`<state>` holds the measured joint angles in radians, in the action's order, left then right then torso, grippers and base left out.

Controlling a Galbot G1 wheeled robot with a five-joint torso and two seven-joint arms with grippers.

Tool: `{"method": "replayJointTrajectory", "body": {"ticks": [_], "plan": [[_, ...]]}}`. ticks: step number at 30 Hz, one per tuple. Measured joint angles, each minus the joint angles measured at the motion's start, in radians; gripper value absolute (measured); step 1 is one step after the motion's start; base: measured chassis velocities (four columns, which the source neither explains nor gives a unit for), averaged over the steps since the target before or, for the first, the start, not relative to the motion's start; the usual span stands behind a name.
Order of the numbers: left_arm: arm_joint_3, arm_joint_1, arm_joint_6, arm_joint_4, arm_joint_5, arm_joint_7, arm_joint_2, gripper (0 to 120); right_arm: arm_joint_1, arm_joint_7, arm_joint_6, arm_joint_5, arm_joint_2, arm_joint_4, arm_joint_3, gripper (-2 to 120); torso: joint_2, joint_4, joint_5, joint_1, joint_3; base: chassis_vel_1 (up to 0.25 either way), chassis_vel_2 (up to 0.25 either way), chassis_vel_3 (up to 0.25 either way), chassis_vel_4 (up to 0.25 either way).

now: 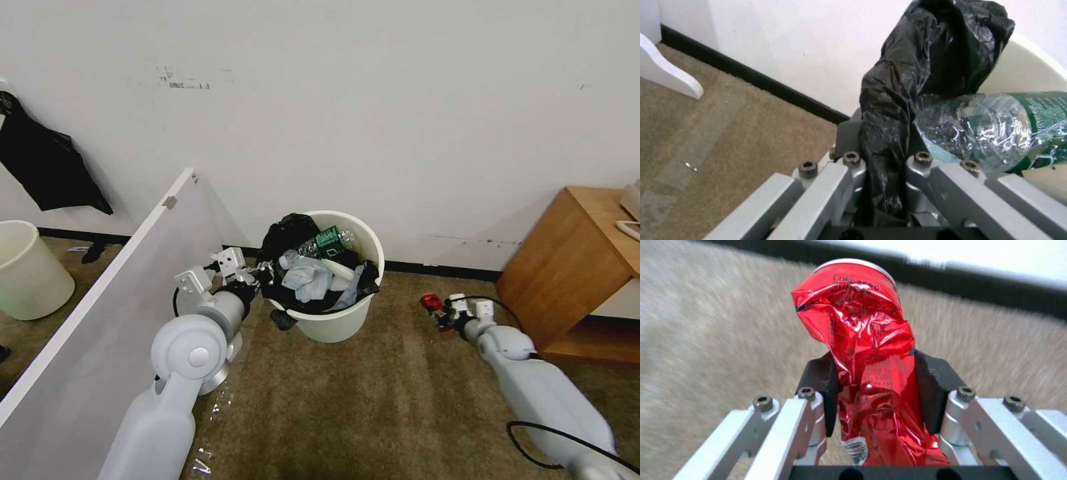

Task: Pick up the trash bin, then pick up the garbage from the floor and place it into the trash bin.

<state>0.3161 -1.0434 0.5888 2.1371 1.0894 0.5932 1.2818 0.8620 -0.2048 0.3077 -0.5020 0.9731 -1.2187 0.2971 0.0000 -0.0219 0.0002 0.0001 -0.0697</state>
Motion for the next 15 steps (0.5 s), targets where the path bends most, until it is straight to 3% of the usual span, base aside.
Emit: {"method": "replayJointTrajectory", "body": {"ticks": [9,15], "plan": [[-0.014,0.005,0.006,0.008,0.023,0.034,-0.006,4,0.090,0.027,0.014,-0.042,-0.063,-0.262,0.104,33,0.000,0.0001,-0.0001,0.000,0.000,0.000,0.000,0.000,0.000],[-0.021,-0.010,0.008,0.022,0.027,0.038,-0.018,4,0.137,0.086,0.008,-0.090,-0.069,-0.518,0.163,33,0.000,0.0003,-0.0002,0.000,0.000,0.000,0.000,0.000,0.000]]}}
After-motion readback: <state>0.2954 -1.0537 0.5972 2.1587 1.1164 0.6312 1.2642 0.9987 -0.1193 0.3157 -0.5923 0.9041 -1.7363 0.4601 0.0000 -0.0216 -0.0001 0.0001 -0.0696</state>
